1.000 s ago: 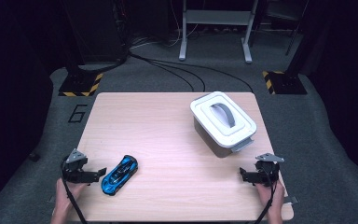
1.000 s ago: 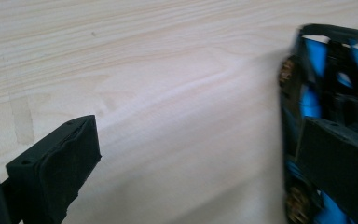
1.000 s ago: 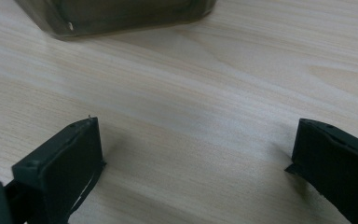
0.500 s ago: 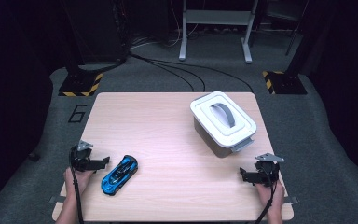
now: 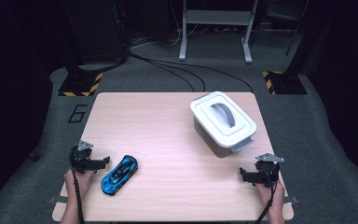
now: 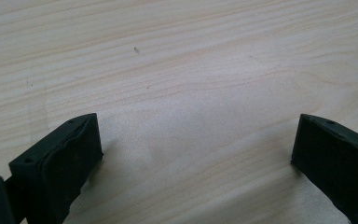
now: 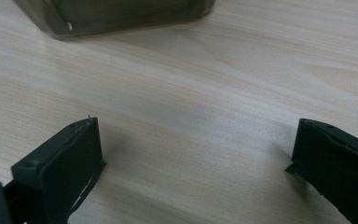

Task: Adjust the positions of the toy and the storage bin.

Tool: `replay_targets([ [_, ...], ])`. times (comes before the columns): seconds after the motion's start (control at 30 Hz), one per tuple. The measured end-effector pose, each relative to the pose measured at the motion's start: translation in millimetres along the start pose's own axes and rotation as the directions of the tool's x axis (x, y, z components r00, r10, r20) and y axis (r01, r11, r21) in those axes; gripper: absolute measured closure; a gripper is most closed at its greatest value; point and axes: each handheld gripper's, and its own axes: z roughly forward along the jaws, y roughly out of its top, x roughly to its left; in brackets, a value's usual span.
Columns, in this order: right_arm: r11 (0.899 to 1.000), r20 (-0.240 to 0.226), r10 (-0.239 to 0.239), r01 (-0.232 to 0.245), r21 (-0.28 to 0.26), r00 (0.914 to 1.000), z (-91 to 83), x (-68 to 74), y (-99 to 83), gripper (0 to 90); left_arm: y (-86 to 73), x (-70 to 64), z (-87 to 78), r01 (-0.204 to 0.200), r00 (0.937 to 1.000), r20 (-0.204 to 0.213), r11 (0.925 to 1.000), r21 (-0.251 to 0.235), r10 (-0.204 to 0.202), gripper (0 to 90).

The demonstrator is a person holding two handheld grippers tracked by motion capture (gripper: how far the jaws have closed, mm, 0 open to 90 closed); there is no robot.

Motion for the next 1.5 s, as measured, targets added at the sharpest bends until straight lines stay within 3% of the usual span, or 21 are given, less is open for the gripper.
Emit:
replay_targets([
  [0.27,1.0,0.012,0.022,-0.022,0.003,0.9997,1.5,1.2,1.4,0.0,-0.1,0.0,0.3,0.0,1.0,0.003,1.0,-0.005,0.0,1.6],
  [0.37,0.999,0.019,0.026,-0.027,0.036,0.9995,1.2,1.5,4.8,0.0,-0.2,0.0,0.3,0.001,1.0,0.003,1.0,-0.006,-0.001,1.6],
  [0.4,0.995,0.029,0.044,-0.046,0.083,0.9986,-0.2,3.7,8.9,0.0,-0.1,0.1,0.3,0.0,1.0,0.004,1.0,-0.005,0.0,1.7],
  [0.5,0.995,0.016,0.039,-0.04,0.093,0.9991,-1.3,4.1,11.3,0.0,-0.2,0.1,0.3,-0.001,1.0,0.004,1.0,-0.006,0.001,1.7],
  [0.53,0.995,0.007,0.056,-0.057,0.082,0.9984,-4.9,5.8,13.2,0.0,-0.2,0.0,0.2,0.0,1.0,0.003,1.0,-0.006,0.0,1.7],
  [0.67,0.998,-0.031,0.048,-0.046,0.036,0.9984,-21.1,8.1,22.9,1.0,-0.2,0.1,0.3,-0.001,1.0,0.004,1.0,-0.006,0.001,1.7],
  [0.9,0.999,-0.06,0.041,-0.041,0.009,0.9974,-46.5,13.0,41.2,1.2,-0.1,0.1,0.4,-0.001,1.0,0.005,1.0,-0.006,0.001,1.7],
  [1.3,0.999,-0.084,-0.034,0.031,-0.037,0.9958,-85.8,28.2,78.9,1.9,-0.1,0.1,0.7,0.0,1.0,0.005,1.0,-0.009,0.0,1.7],
  [1.5,0.996,-0.083,-0.064,0.058,-0.069,0.9945,-97.3,33.4,99.7,1.7,-0.2,0.0,0.8,0.0,1.0,0.003,0.9999,-0.01,0.0,1.7],
])
